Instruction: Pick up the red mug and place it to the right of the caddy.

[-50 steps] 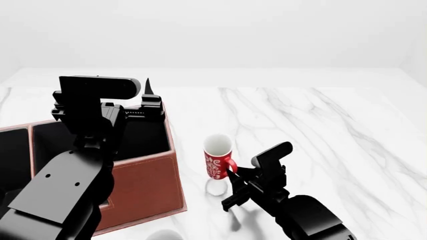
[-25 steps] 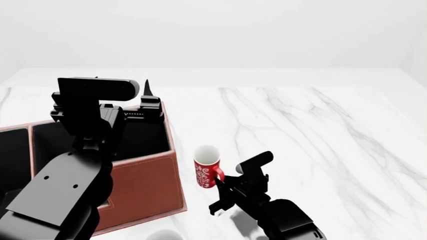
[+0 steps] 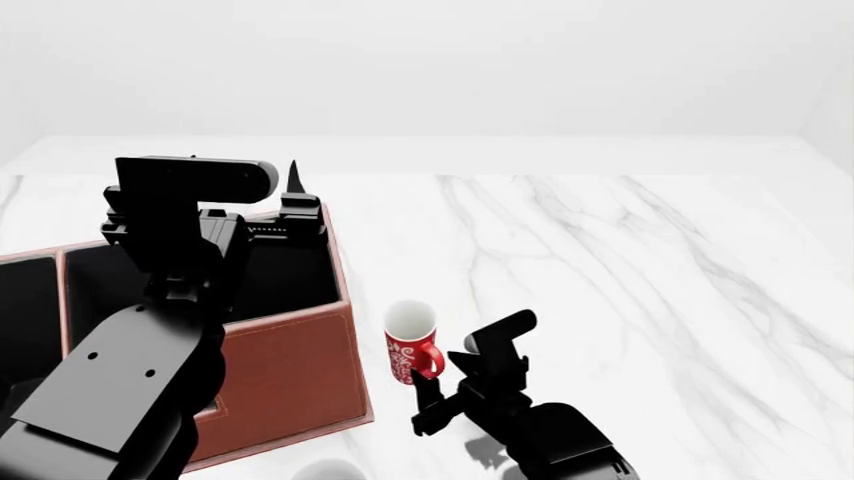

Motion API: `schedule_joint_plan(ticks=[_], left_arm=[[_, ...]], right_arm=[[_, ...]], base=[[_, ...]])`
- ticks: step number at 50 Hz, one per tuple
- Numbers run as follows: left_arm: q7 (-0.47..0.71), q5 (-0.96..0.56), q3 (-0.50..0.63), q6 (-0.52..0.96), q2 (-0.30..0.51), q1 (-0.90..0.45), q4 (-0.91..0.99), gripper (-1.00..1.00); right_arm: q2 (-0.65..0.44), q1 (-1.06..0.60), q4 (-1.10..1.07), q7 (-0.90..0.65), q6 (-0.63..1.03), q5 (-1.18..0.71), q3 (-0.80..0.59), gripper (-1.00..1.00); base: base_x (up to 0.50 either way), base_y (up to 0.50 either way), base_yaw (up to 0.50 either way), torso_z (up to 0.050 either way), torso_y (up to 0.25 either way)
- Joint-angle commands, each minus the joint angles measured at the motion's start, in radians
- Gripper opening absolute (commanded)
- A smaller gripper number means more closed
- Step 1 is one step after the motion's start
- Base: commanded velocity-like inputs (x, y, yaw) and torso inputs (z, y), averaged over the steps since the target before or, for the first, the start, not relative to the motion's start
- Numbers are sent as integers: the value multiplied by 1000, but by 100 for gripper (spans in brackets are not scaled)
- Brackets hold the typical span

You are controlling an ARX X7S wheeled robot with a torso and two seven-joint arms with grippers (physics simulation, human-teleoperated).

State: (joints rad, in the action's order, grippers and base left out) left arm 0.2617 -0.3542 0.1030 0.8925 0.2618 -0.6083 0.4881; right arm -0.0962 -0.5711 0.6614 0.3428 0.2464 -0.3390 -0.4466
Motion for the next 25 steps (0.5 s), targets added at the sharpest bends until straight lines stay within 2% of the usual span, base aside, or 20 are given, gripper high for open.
schedule_joint_plan(ticks=[1,9,12,22,25], left_arm=[[3,-4,1,-4,3,1,-3,100],[5,-6,2,-8,6,3,-5,100],[6,-6,4,-11,7,3,-8,100],[10,-2,10,-22,7,1,-24,100],[11,-3,10,-24,8,3,-26,100]], right_arm=[[5,-5,10,-1,0,-5,-9,100],[0,-1,-4,-5,8,-9,-18,100],[-21,28,-87,-28,47,-19,-17,100],[-189,270,-646,-143,279,-110,5,100],[-225,317,-739,-172,308,-124,17,100]], base=[[0,0,0,0,0],[0,0,0,0,0],[0,0,0,0,0],[0,0,0,0,0],[0,0,0,0,0]])
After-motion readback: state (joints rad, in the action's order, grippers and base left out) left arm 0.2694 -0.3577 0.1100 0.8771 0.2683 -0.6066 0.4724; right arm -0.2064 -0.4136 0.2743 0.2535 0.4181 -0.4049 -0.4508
